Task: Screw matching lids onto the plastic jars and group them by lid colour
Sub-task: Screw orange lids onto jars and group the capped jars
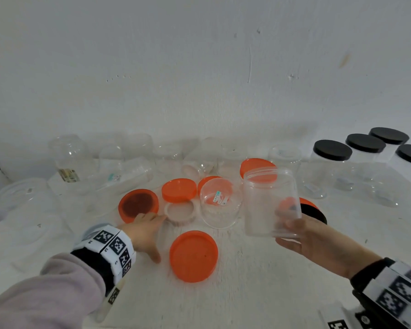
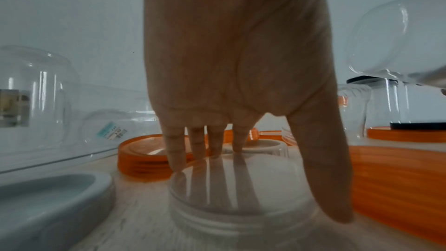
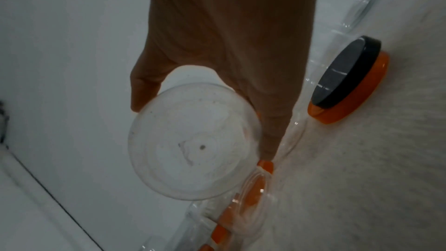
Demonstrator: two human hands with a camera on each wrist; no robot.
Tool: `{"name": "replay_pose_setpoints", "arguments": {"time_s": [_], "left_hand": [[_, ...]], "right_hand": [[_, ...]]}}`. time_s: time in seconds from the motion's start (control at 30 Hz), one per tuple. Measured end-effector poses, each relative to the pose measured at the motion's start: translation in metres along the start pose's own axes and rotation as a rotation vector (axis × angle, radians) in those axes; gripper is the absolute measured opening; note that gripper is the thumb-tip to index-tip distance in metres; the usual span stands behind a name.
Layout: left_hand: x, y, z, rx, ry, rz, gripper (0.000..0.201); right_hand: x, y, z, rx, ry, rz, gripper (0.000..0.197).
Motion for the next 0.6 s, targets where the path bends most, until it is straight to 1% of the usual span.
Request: {"name": "replay_pose_setpoints", "arguments": {"time_s": [0.03,0.1,0.13,0.17,0.23,0.3,0.37,0.4,0.43,0.5,0.53,0.6], "left_hand": [[-0.001,0.0,0.0,0.007,0.011,0.004,0.117],[-0.003,0.001,-0.001,0.019,0.037,0.011,0.113],[-0.004,0.0,-0.003,0.024,0.046,0.01,0.111],[-0.006,0.0,-0.004,0.023,0.054,0.004,0.109],[-0.01,-0.001,-0.008,0.003,0.061,-0.015,0.107],[-0.015,0.004,-0.014,-0.007,0.066,-0.006,0.1],[-0.018,0.009,-0.024,-0.026,0.106,0.022,0.081],[-0.02,0.01,-0.028,-0.042,0.128,0.049,0.078],[-0.021,0.01,-0.032,-0.09,0.148,0.067,0.083],[-0.025,0.008,-0.041,-0.24,0.199,0.091,0.107],[-0.028,0.011,-0.047,-0.293,0.233,0.121,0.115],[-0.032,0.023,-0.058,-0.374,0.293,0.2,0.122]], "right_hand": [[0.0,0.001,0.003,-0.078,-0.024,0.013,0.068],[-0.001,0.001,0.01,-0.194,-0.069,0.044,0.051],[-0.001,0.004,0.01,-0.26,-0.069,0.053,0.051],[0.001,0.007,0.008,-0.327,-0.045,0.06,0.062],[0.005,0.014,-0.002,-0.422,0.059,0.1,0.093],[0.008,0.019,-0.005,-0.497,0.095,0.133,0.109],[0.01,0.022,-0.004,-0.545,0.087,0.157,0.121],[0.011,0.022,-0.004,-0.56,0.088,0.164,0.128],[0.011,0.023,-0.004,-0.574,0.091,0.167,0.133],[0.013,0.025,-0.006,-0.606,0.101,0.179,0.132],[0.014,0.027,-0.007,-0.615,0.107,0.185,0.127],[0.014,0.027,-0.01,-0.607,0.132,0.175,0.11]]}}
Point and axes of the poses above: each hand's wrist, its own x-axis towards the middle knuckle, its own z-axis out of the palm, y = z × x, the point moved 7 cm from there along x, towards the middle knuckle, and after that the axes turned 4 degrees about z, right-handed, at the moved point
